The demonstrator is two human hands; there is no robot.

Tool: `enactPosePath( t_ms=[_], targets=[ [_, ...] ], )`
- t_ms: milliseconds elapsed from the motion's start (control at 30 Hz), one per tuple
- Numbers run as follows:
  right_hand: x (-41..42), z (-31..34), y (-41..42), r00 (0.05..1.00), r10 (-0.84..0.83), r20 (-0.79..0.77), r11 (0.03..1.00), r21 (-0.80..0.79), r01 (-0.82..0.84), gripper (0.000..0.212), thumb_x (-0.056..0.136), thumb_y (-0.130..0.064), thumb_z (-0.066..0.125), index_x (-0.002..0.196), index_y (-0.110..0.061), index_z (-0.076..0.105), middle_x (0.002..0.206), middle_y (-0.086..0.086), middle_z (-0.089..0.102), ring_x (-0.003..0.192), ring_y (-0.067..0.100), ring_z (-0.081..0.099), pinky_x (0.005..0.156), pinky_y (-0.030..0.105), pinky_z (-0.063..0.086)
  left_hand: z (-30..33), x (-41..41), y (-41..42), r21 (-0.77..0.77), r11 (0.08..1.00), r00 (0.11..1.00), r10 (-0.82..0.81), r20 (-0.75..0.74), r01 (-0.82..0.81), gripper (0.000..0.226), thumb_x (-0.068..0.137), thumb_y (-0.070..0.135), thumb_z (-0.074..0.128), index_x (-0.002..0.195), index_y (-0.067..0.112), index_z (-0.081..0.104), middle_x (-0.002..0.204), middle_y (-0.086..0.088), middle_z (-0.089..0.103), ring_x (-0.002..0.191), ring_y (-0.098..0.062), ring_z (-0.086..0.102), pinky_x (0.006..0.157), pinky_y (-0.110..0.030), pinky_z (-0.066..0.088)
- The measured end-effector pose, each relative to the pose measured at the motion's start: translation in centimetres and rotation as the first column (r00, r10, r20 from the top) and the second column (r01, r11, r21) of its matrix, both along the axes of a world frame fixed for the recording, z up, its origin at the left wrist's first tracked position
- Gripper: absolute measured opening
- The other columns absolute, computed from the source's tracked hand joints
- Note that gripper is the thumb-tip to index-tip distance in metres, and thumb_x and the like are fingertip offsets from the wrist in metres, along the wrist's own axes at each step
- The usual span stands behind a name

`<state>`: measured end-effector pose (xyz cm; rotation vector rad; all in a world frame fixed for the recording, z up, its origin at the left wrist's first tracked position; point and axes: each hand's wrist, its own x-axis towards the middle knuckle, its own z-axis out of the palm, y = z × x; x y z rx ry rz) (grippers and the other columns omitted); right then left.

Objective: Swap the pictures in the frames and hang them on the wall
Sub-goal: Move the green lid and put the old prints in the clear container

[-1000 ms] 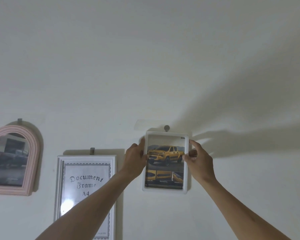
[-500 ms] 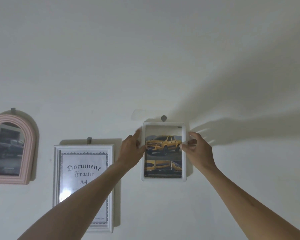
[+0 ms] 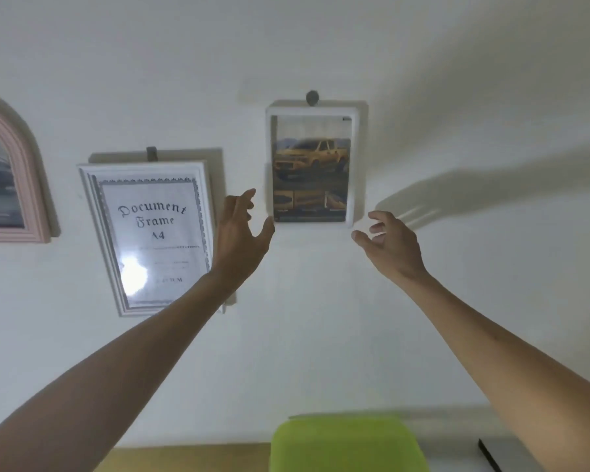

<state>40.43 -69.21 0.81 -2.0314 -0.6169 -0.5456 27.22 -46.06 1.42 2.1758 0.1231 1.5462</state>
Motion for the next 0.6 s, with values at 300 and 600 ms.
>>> enactPosePath(
  t_ms=[300, 600],
  targets=[
    [-2.6, -16.7, -3.2, 0.903, -0.082, -0.422, 0.948, -0.311, -0.06, 0.063, 0.084, -0.056, 0.062, 0.138, -0.026, 0.047, 0.137, 0.004, 0.051, 0.123, 0.023, 0.052, 0.103, 0.04, 0.041, -18.9, -2.3, -5.7, -0.255, 0.965, 0.865, -0.082, -0.495, -0.054, 0.048, 0.086, 0.038, 0.067, 0.129, 0.02, 0.055, 0.108, 0.005, 0.058, 0.09, -0.015, 0.062, 0.079, -0.031, 0.049],
    [-3.7, -30.5, -10.3, 0.67, -0.308, -0.676, 0.813, -0.553, -0.183, 0.078, 0.088, -0.056, 0.059, 0.148, -0.013, 0.033, 0.145, 0.014, 0.038, 0.13, 0.031, 0.047, 0.102, 0.04, 0.045, -31.9, -4.9, -8.4, -0.337, 0.86, 0.268, -0.246, -0.932, -0.382, 0.062, 0.087, 0.041, 0.065, 0.13, 0.002, 0.042, 0.133, -0.017, 0.043, 0.126, -0.033, 0.043, 0.095, -0.038, 0.041]
  ],
)
